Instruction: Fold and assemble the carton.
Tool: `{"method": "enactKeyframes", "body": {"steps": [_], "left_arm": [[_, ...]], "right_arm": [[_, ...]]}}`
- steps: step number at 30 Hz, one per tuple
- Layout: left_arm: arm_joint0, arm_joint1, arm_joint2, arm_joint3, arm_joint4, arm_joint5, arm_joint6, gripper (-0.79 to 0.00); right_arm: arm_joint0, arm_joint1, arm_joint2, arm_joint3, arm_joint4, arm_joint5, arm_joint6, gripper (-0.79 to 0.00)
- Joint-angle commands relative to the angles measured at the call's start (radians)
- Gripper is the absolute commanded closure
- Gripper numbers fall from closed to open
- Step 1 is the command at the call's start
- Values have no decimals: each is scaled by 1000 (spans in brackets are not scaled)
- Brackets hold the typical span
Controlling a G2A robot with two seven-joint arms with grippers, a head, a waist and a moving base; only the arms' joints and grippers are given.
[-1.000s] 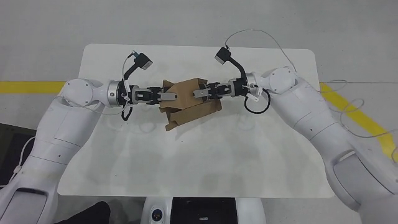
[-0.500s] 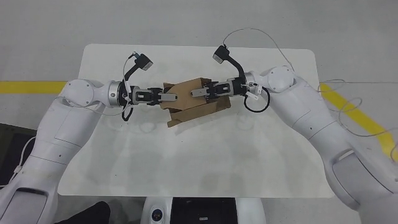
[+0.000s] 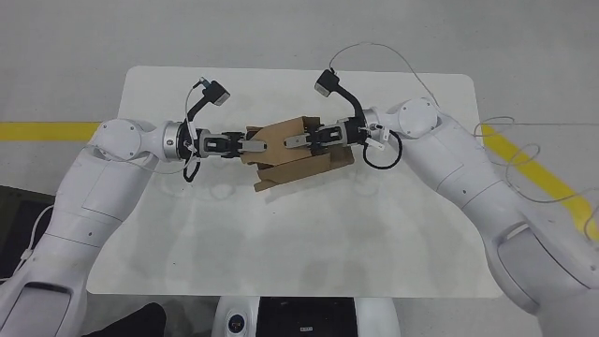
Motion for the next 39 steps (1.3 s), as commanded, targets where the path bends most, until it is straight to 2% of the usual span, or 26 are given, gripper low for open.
{"method": "enactKeyframes", "body": {"steps": [1,2,4,12,26,31,39], "left_arm": [[0,0,0,0,-2,0,0,-120],[-1,0,0,1,-3,0,0,-302],[-1,1,-2,3,-4,1,-1,-785],[0,3,-15,7,-55,28,-28,-785],[30,8,-68,-51,-227,105,-105,-785],[33,2,-72,-59,-261,102,-102,-785],[18,-19,-32,-64,-257,93,-74,-785]], "right_arm": [[0,-1,-1,3,1,2,2,0],[1,-1,-1,8,2,2,2,0],[2,-2,0,15,3,0,0,0],[9,-8,5,53,-10,-23,-23,0],[17,-26,9,107,-50,-58,-58,0],[16,-35,8,107,-59,-63,-63,0],[11,-45,8,89,-75,-65,-65,0]]}}
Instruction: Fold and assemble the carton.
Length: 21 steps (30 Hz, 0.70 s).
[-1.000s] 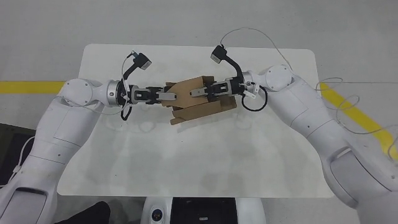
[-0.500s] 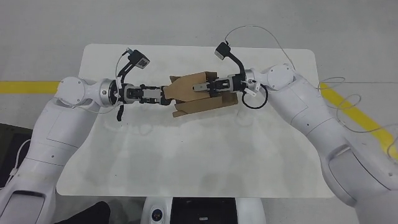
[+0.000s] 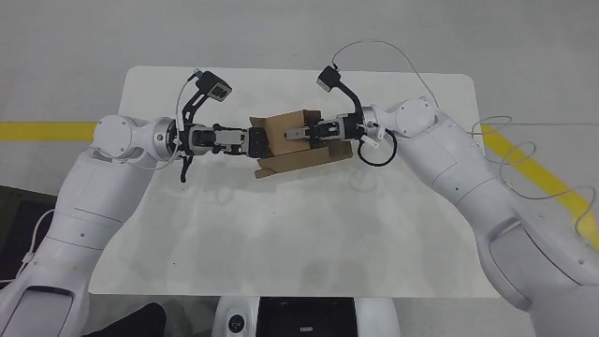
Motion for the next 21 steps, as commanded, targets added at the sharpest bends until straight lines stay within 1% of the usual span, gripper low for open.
{"method": "enactKeyframes", "body": {"steps": [1,10,21], "left_arm": [[-5,-5,9,0,11,-6,7,-785],[-18,-18,31,3,93,-45,34,-785],[-12,-24,28,-13,172,-80,62,-785]], "right_arm": [[-1,-2,1,-7,-1,0,0,0],[-9,-5,3,-38,-13,1,1,0],[-16,-6,10,-56,-12,4,4,0]]}}
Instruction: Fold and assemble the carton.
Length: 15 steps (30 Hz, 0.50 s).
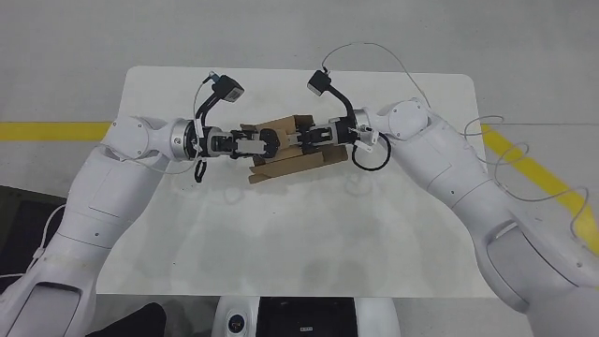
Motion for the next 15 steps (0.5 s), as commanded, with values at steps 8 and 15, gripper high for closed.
{"method": "enactKeyframes", "body": {"steps": [8,15], "left_arm": [[14,3,-31,-22,-26,7,-7,-785],[39,12,-65,10,18,-10,10,-785]], "right_arm": [[-7,11,27,27,10,-8,-8,0],[-21,37,64,29,12,2,2,0]]}}
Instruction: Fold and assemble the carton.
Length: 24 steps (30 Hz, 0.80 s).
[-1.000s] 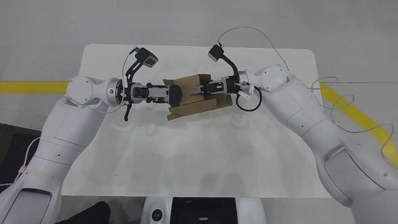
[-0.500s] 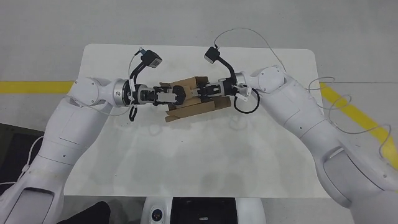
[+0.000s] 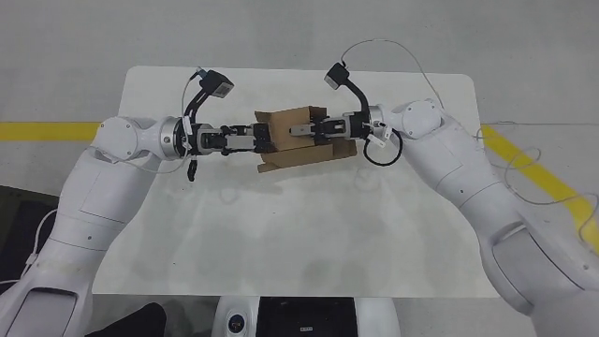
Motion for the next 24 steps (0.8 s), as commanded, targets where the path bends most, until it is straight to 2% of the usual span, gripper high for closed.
{"method": "enactKeyframes", "body": {"steps": [1,12,24], "left_arm": [[2,0,2,31,22,-7,7,-785],[-20,-9,20,98,69,-35,36,-785],[-18,-11,19,73,55,-27,27,-785]], "right_arm": [[-5,8,8,-6,-1,7,7,0],[-27,28,-7,-119,-24,58,58,0],[-24,23,-63,-166,-17,81,81,0]]}}
